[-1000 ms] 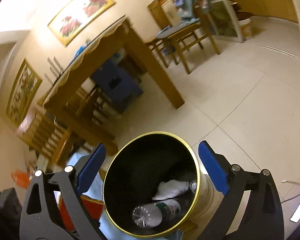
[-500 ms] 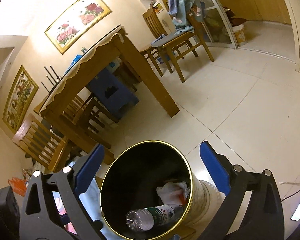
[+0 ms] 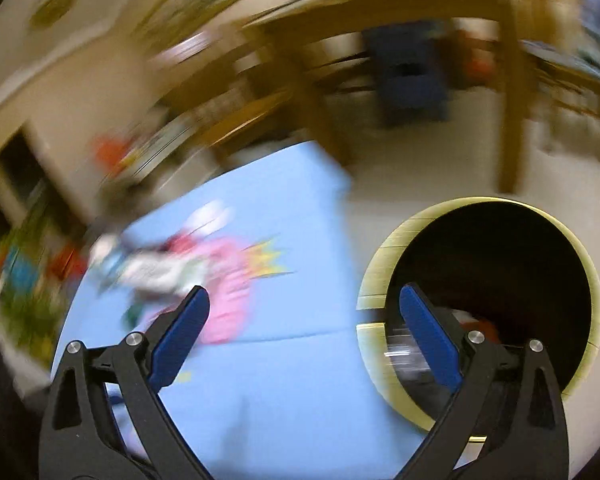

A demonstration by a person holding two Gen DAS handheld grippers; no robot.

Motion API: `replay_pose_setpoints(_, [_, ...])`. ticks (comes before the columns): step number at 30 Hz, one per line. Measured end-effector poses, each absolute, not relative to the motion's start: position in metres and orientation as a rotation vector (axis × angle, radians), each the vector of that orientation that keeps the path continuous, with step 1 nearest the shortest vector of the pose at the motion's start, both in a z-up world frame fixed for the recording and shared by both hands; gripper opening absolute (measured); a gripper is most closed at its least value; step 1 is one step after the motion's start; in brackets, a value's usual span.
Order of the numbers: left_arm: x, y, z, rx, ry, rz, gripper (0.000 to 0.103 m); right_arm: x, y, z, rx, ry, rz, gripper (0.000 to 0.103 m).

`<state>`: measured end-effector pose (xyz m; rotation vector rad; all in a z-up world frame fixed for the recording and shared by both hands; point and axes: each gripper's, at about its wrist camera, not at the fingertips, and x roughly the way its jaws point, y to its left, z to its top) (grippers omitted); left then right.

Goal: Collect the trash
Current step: 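Grasp the red snack wrapper with the right tool while the left tool grasps the green bottle cap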

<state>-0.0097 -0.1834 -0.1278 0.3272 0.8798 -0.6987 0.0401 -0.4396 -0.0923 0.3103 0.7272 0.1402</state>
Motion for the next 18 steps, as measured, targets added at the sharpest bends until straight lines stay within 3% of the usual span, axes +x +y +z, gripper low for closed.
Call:
replay_pose_setpoints(5, [0.014, -0.113, -0.135, 0.206, 0.904, -0.533, 0.081, 0.066, -0.361, -0.099, 0.181, 0.765, 0.248, 0.093])
replay_pose_setpoints(7, [0.022, -0.098, -0.133, 0.177, 0.899, -0.493, 0.081, 0.074, -0.339, -0.108, 0.101, 0.796, 0.224, 0.076])
replay_pose_setpoints(11, [0.031, -0.073, -0.133, 0.114, 0.898, -0.439, 0.083, 0.087, -0.333, -0.127, 0.118, 0.852, 0.225, 0.058])
replay_pose_setpoints(12, [0.032, -0.070, -0.133, 0.105, 0.898, -0.431, 0.083, 0.089, -0.332, -0.129, 0.122, 0.862, 0.227, 0.046])
replay_pose_setpoints(14, [0.034, -0.064, -0.133, 0.088, 0.900, -0.418, 0.084, 0.091, -0.331, -0.133, 0.129, 0.869, 0.232, 0.046])
replay_pose_setpoints(15, [0.034, -0.064, -0.133, 0.081, 0.904, -0.414, 0.084, 0.090, -0.332, -0.133, 0.123, 0.865, 0.227, 0.040])
replay_pose_setpoints(16, [0.037, -0.062, -0.132, 0.069, 0.908, -0.416, 0.084, 0.089, -0.334, -0.131, 0.126, 0.856, 0.233, 0.020])
replay_pose_setpoints(18, [0.036, -0.058, -0.132, 0.060, 0.907, -0.421, 0.084, 0.084, -0.343, -0.122, 0.149, 0.811, 0.227, 0.020])
